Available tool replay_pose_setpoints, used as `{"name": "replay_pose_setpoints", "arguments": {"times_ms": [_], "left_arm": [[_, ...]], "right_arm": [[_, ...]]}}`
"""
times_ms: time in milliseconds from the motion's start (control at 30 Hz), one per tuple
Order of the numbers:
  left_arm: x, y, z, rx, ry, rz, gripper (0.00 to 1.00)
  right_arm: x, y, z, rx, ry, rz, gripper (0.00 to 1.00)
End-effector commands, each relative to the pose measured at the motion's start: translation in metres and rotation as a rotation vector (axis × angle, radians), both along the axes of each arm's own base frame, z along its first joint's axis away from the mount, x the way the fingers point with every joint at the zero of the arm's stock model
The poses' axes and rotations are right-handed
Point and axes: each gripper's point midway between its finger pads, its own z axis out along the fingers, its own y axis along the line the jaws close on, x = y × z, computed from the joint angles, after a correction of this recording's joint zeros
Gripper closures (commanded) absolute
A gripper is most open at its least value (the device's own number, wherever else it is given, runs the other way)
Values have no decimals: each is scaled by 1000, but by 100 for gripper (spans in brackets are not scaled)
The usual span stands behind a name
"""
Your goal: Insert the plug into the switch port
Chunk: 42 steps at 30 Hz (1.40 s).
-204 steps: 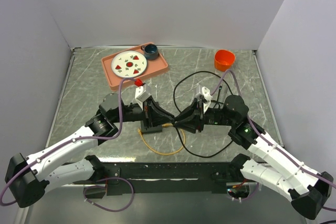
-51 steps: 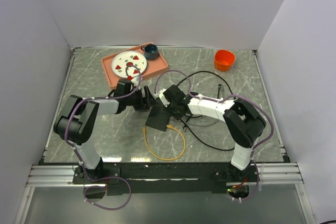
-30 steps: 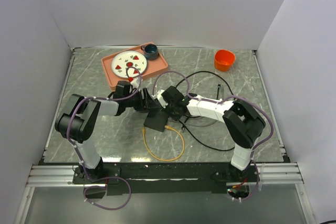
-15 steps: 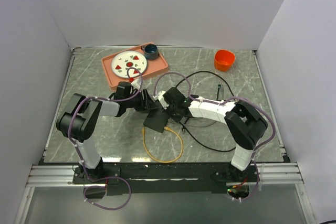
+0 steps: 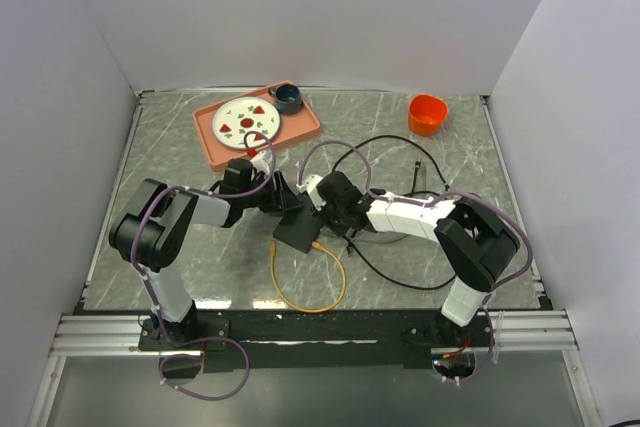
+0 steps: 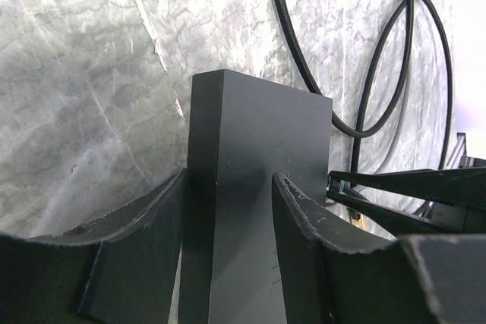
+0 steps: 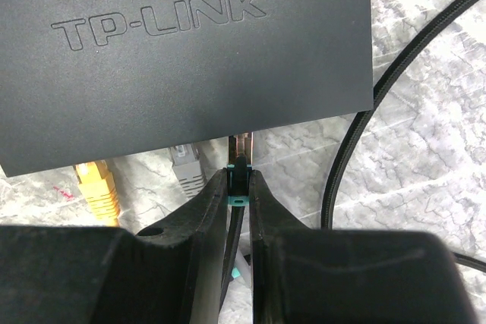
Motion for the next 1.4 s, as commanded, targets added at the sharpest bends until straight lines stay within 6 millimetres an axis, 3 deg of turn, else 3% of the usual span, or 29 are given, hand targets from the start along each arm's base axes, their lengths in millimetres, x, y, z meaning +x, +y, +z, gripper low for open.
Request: {"name": "replay_pose_setpoints", "arguments": {"times_ms": [0, 333, 833, 1033, 1200, 1367], "left_arm": [[-70, -33, -17, -43, 180, -201, 48], [-88, -50, -18, -49, 192, -250, 53], [-138, -70, -4, -123, 249, -258, 53], [-137, -63, -3, -85, 235, -224, 48], [-127, -57, -2, -29, 204, -180, 42], [-116, -39, -3, 9, 201, -99, 33]], "right_arm": [[34, 75, 76, 365, -218, 75, 100], [45, 81, 99, 417, -294, 60, 100], [73, 77, 118, 522, -372, -93, 100], [66, 97, 120, 545, -330, 11, 100], [61, 94, 114, 521, -314, 19, 100], [52, 88, 101, 475, -268, 44, 100]]}}
